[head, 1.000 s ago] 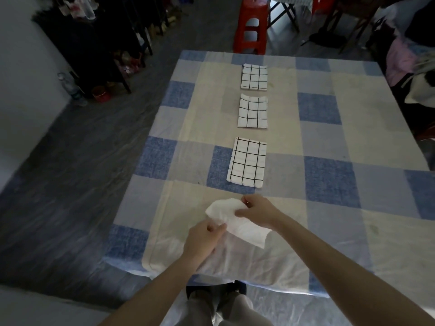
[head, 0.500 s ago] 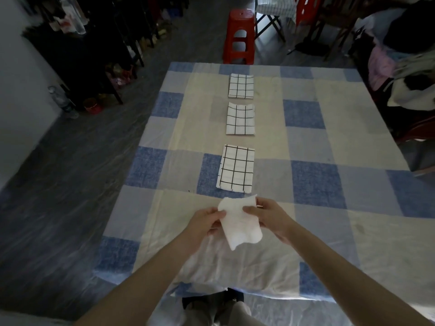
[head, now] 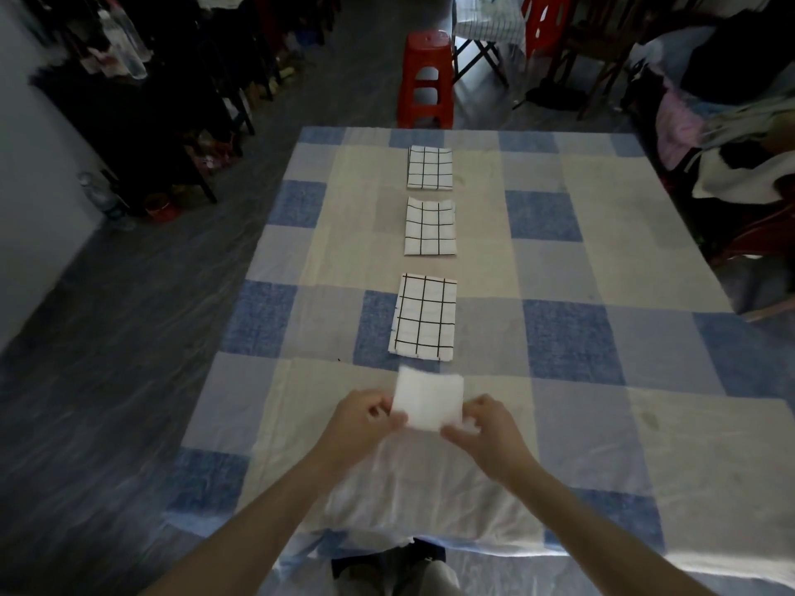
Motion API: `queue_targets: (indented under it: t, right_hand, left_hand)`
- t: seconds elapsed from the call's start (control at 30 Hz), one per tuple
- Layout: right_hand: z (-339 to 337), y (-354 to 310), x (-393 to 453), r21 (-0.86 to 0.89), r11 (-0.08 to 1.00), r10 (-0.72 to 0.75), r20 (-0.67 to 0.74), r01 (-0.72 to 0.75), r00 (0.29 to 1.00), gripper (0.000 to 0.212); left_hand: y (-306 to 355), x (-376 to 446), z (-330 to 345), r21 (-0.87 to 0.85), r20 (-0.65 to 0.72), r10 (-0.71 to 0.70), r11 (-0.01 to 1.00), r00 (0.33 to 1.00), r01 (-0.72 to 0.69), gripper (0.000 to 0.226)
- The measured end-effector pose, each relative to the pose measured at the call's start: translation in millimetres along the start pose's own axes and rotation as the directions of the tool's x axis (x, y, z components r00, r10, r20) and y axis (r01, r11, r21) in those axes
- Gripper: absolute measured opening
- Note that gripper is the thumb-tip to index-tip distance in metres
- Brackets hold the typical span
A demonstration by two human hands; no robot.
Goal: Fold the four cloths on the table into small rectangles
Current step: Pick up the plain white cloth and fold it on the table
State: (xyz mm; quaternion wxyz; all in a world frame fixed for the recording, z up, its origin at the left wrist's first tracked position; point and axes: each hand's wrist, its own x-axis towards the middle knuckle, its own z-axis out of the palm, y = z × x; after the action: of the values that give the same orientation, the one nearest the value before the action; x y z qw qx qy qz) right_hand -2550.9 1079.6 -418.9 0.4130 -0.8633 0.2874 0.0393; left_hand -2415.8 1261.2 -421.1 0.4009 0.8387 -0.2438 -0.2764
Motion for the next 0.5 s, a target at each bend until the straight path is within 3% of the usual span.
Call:
queue_targets:
  t: [0.1,0.13,0.23,0.37,0.5]
  right_hand:
    - [20,21,-21,-0.181,0.983,0.034,0.145,-0.007,0.989,0.019]
    - [23,24,-25,-0.204,0.979,0.053,0.168,-0.018,0.984,0.027]
    - [23,23,-29,-0.146,0.987,0.086,0.131,-0.067,0.988,0.042]
    - [21,16,-23,0.024,0.988,0.149,0.076,-0.151,0.986,0.029]
    - [20,14,-10,0.128,0.977,0.166,0.038,-0.169,0.985,0.028]
  left_hand:
    - [-32,-21,11,0.15,0.123,0.012,0.988,0.992,-0.03,0.022]
    - [-38,-26,14,0.187,0.149,0.013,0.982,0.989,-0.041,0.023]
    - [-45,-32,18,0.259,0.16,0.003,0.965,0.987,-0.045,0.028]
    - [-36,-22,21,0.284,0.124,0.007,0.958,0.992,-0.042,0.022]
    - [-28,-14,23,0.194,0.088,0.035,0.98,0.995,-0.052,0.02]
